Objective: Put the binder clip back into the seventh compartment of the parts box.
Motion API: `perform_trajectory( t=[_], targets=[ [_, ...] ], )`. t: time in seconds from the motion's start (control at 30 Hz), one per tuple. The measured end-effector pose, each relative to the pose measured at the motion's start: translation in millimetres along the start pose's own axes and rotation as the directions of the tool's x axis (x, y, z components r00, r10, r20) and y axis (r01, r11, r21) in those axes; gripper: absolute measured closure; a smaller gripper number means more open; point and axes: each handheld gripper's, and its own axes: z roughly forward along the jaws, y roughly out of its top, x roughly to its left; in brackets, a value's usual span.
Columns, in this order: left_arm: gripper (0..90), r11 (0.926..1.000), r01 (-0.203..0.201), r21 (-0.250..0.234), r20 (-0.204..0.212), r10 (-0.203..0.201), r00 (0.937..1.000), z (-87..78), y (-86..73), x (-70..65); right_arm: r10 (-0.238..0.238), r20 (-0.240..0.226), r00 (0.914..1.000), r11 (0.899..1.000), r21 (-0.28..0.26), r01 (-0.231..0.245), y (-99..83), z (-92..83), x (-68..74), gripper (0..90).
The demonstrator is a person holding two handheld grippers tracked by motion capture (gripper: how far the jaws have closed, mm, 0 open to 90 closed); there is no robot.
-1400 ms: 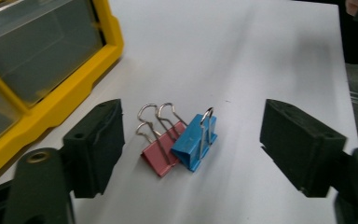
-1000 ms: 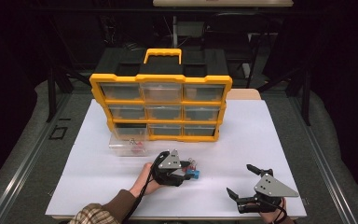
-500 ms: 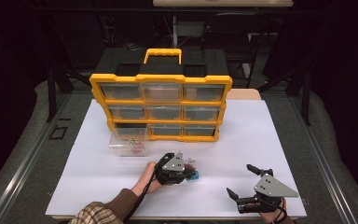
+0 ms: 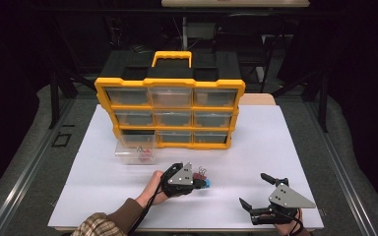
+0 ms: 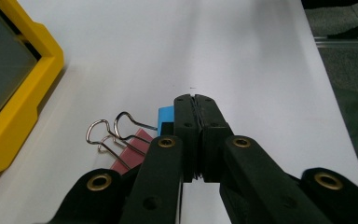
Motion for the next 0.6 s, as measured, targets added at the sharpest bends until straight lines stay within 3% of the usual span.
perform_trajectory(
  t=[0.2,0.5,0.6],
  targets=[
    [88.3,0.9998,0.01,-0.018,-0.02,-0.01,0.9997,-11.6,0.4,1.0,-0.001,0.0,1.0,1.0,-0.002,0.001,0.1,0.6,-0.2,0.4],
    [88.3,0.9982,0.048,-0.035,-0.056,-0.05,0.9972,-25.5,0.4,3.3,-0.001,-0.003,1.0,1.0,-0.008,0.001,0.6,-0.5,0.7,0.5],
    [88.3,0.9957,0.075,-0.055,-0.05,-0.078,0.9957,-30.5,0.7,5.7,-0.003,-0.005,1.0,1.0,-0.008,0.003,0.2,0.0,-0.6,0.5]
  ],
)
